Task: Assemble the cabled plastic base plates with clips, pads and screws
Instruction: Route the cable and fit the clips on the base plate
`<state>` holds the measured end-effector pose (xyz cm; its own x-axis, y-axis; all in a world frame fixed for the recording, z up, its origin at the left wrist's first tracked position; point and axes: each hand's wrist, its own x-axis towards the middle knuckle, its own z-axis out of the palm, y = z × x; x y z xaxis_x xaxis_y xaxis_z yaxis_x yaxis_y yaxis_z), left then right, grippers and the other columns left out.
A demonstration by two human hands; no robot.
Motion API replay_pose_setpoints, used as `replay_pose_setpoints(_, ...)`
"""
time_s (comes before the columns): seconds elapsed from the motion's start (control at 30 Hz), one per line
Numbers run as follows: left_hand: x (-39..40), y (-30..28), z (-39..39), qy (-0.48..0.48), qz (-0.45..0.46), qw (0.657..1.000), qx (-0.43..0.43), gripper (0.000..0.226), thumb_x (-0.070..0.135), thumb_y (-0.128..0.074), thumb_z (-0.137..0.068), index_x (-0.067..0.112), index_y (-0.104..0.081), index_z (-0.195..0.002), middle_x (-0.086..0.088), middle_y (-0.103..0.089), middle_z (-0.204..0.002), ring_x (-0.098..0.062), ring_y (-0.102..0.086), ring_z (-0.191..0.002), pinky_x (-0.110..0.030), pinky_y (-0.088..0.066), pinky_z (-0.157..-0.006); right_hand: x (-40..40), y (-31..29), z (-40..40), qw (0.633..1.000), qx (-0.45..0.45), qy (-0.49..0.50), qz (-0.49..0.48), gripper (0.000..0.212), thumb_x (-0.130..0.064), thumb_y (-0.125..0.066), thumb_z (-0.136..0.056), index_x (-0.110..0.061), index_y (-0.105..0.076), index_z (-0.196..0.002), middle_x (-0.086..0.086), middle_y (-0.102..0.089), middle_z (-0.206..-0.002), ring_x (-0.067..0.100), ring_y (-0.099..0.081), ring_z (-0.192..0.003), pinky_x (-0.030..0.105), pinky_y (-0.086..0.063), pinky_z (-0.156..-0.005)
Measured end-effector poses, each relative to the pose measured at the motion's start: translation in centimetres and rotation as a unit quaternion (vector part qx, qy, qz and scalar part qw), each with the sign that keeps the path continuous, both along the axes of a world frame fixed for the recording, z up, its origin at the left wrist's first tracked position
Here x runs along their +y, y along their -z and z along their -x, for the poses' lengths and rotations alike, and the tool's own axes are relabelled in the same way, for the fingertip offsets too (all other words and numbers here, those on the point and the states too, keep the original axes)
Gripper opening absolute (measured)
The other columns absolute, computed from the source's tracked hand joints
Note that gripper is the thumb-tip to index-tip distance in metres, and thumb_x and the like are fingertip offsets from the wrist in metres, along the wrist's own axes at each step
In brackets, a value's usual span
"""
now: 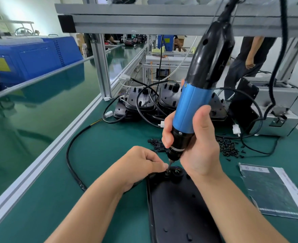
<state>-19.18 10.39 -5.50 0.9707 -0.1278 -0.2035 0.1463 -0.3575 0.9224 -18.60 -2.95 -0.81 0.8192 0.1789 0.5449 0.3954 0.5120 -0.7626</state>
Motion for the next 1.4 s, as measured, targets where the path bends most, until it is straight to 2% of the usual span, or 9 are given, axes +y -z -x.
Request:
replay_pose_setpoints(0.17, 0.2, 0.4, -0.1, 0.001, 0.055, 0.998, 0.025, 0.011, 0.016, -0.078, -0.075, 0.007, -0.073, -0.072, -0.007, -0.069, -0.074, -0.014, -0.059, -0.071, -0.032, -0.047, -0.083, 0.0, 0.6, -0.5, 0.999, -0.003, -0.039, -0.001, 0.066, -0.068, -0.058, -0.077, -0.01, -0.053, -0.108, 0.011, -0.054, -0.07, 0.022, -0.044, -0.046, 0.029, -0.039, -0.048)
replay_pose_setpoints(0.4, 0.1, 0.6, 0.2, -0.004, 0.065, 0.998, 0.017, 0.009, 0.013, -0.076, -0.078, 0.007, -0.072, -0.073, -0.008, -0.066, -0.073, -0.017, -0.056, -0.071, -0.03, -0.045, -0.076, -0.4, 0.9, -1.5, 0.994, 0.027, -0.096, -0.043, 0.044, -0.064, -0.06, -0.075, -0.026, -0.067, -0.094, 0.007, -0.053, -0.067, 0.015, -0.045, -0.046, 0.026, -0.038, -0.048)
replay_pose_setpoints(0.53, -0.1, 0.8, 0.5, -0.013, 0.053, 0.999, 0.001, 0.013, 0.014, -0.076, -0.079, 0.014, -0.072, -0.067, -0.007, -0.063, -0.071, -0.017, -0.053, -0.07, -0.03, -0.043, -0.073, -0.6, 1.1, -2.0, 0.984, 0.048, -0.163, -0.062, 0.056, -0.06, -0.056, -0.079, -0.022, -0.059, -0.119, 0.008, -0.053, -0.068, 0.015, -0.045, -0.047, 0.025, -0.038, -0.048)
replay_pose_setpoints(0.67, -0.1, 0.9, 0.8, -0.006, 0.036, 0.999, -0.016, 0.014, 0.018, -0.075, -0.079, 0.017, -0.072, -0.065, -0.008, -0.065, -0.074, -0.018, -0.052, -0.07, -0.03, -0.042, -0.071, -0.5, 1.1, -2.3, 0.971, 0.048, -0.231, -0.048, 0.053, -0.062, -0.059, -0.078, -0.018, -0.065, -0.109, 0.008, -0.055, -0.066, 0.014, -0.047, -0.045, 0.024, -0.039, -0.048)
replay_pose_setpoints(1.0, -0.4, 0.9, 1.1, -0.017, 0.012, 0.998, -0.052, 0.023, 0.02, -0.075, -0.079, 0.026, -0.071, -0.058, -0.003, -0.064, -0.069, -0.013, -0.052, -0.065, -0.027, -0.043, -0.068, -0.7, 0.9, -2.9, 0.955, 0.054, -0.285, -0.067, 0.06, -0.056, -0.062, -0.079, -0.017, -0.052, -0.123, 0.008, -0.053, -0.067, 0.015, -0.047, -0.048, 0.027, -0.041, -0.05)
replay_pose_setpoints(1.13, -0.2, 0.8, 1.1, -0.008, 0.01, 0.999, -0.048, 0.016, 0.021, -0.075, -0.079, 0.02, -0.072, -0.063, -0.009, -0.064, -0.072, -0.017, -0.051, -0.068, -0.031, -0.042, -0.07, -1.1, 0.7, -2.6, 0.967, 0.052, -0.243, -0.059, 0.069, -0.056, -0.064, -0.076, -0.018, -0.048, -0.132, 0.01, -0.051, -0.069, 0.017, -0.045, -0.051, 0.03, -0.041, -0.054)
replay_pose_setpoints(1.2, -0.1, 0.7, 1.1, -0.001, -0.005, 0.999, -0.05, 0.013, 0.024, -0.075, -0.079, 0.018, -0.073, -0.068, -0.011, -0.067, -0.075, -0.015, -0.054, -0.069, -0.032, -0.045, -0.073, -1.9, 0.4, -2.5, 0.978, 0.046, -0.193, -0.062, 0.059, -0.056, -0.06, -0.079, -0.019, -0.055, -0.124, 0.01, -0.052, -0.07, 0.018, -0.045, -0.051, 0.03, -0.041, -0.054)
replay_pose_setpoints(1.3, 0.1, 0.6, 1.1, 0.002, -0.036, 0.998, -0.058, 0.012, 0.028, -0.075, -0.079, 0.02, -0.074, -0.071, -0.003, -0.072, -0.078, -0.007, -0.06, -0.07, -0.029, -0.05, -0.078, -4.9, -0.3, -2.6, 0.996, 0.065, -0.055, -0.033, 0.043, -0.058, -0.058, -0.08, -0.02, -0.064, -0.099, 0.009, -0.058, -0.069, 0.019, -0.048, -0.05, 0.028, -0.044, -0.052)
replay_pose_setpoints(1.4, 0.3, 0.6, 1.1, -0.001, -0.057, 0.996, -0.067, 0.011, 0.031, -0.074, -0.08, 0.023, -0.074, -0.072, 0.001, -0.073, -0.08, -0.006, -0.064, -0.073, -0.026, -0.051, -0.08, -9.6, -0.4, -2.7, 0.987, 0.098, 0.126, 0.034, 0.036, -0.055, -0.051, -0.086, -0.02, -0.055, -0.094, 0.006, -0.059, -0.067, 0.018, -0.049, -0.049, 0.025, -0.046, -0.049)
